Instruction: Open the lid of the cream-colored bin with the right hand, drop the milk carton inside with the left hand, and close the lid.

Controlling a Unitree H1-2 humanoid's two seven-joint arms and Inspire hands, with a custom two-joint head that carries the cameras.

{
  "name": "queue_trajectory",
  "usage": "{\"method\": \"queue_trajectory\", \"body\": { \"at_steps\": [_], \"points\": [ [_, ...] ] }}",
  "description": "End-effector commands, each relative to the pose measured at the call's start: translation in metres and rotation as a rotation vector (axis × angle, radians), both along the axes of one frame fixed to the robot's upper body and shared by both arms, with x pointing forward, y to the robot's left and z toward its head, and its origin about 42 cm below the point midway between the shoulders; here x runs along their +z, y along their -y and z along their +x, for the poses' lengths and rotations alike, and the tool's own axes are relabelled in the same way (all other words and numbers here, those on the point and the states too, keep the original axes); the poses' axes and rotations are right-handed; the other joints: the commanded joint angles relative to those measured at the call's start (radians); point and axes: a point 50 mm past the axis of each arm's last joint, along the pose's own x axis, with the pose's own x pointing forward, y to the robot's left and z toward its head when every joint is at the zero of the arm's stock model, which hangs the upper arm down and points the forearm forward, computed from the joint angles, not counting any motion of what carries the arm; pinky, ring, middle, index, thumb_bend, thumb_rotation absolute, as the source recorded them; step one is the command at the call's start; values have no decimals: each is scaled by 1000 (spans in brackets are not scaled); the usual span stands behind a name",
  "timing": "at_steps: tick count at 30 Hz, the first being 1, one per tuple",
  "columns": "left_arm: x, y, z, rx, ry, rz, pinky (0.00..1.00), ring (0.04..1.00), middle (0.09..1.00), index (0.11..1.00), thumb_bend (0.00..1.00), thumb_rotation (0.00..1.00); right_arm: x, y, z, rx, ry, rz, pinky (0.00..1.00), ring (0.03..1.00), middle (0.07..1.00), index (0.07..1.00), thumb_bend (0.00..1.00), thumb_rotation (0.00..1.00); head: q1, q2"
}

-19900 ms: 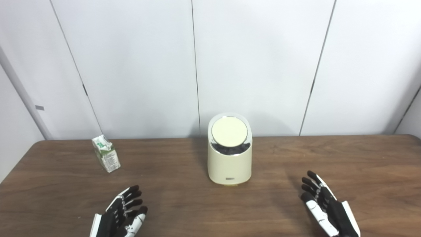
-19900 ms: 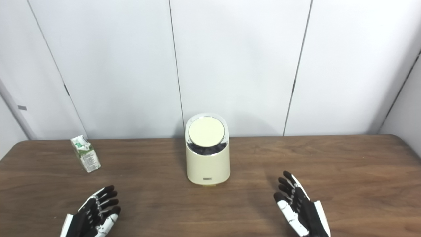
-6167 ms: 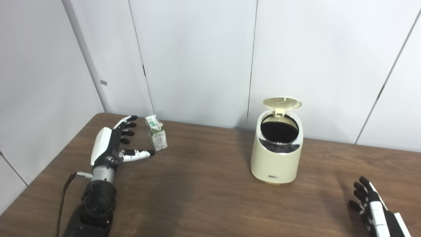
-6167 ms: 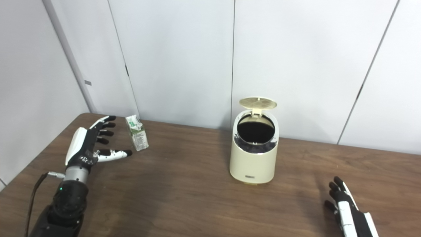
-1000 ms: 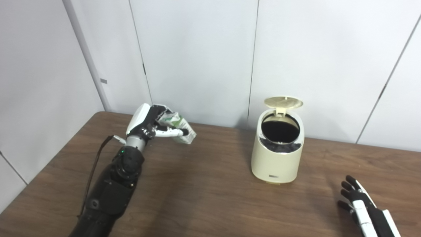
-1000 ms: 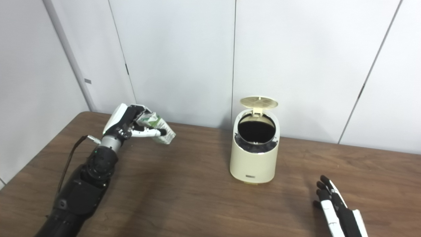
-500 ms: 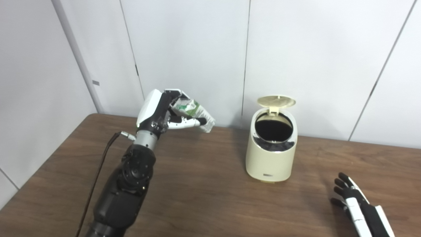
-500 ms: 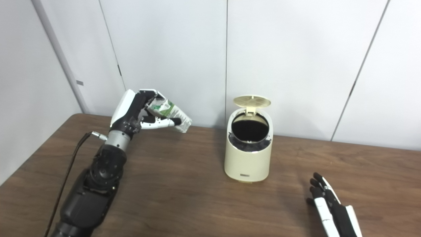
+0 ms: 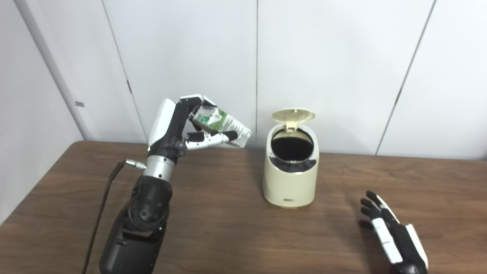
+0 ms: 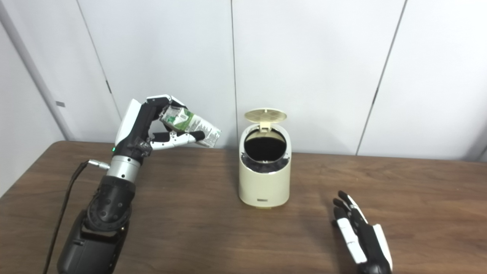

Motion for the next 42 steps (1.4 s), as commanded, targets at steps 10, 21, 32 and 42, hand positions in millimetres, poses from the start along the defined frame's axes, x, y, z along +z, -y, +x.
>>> {"method": "queue_trajectory", "body": {
  "at_steps": [10, 21, 32, 42],
  "points": [
    [37, 26, -2, -50, 178, 27, 335, 448, 508, 475, 476, 0, 12, -18, 7, 19, 67, 17, 743, 880, 894, 909, 520, 889, -62, -12],
    [25, 43, 8, -92, 183, 19, 330, 438, 503, 488, 476, 0, 14, -25, 8, 18, 80, 2, 755, 886, 898, 915, 511, 910, -103, -15],
    [13, 54, 25, -128, 158, -9, 342, 444, 507, 485, 477, 0, 15, -37, 11, 11, 84, 12, 768, 892, 897, 918, 531, 908, -124, -24],
    [11, 61, 37, -138, 162, 5, 333, 436, 507, 487, 476, 0, 17, -45, 13, 6, 91, 7, 766, 892, 901, 923, 580, 929, -141, -18]
  ]
}}
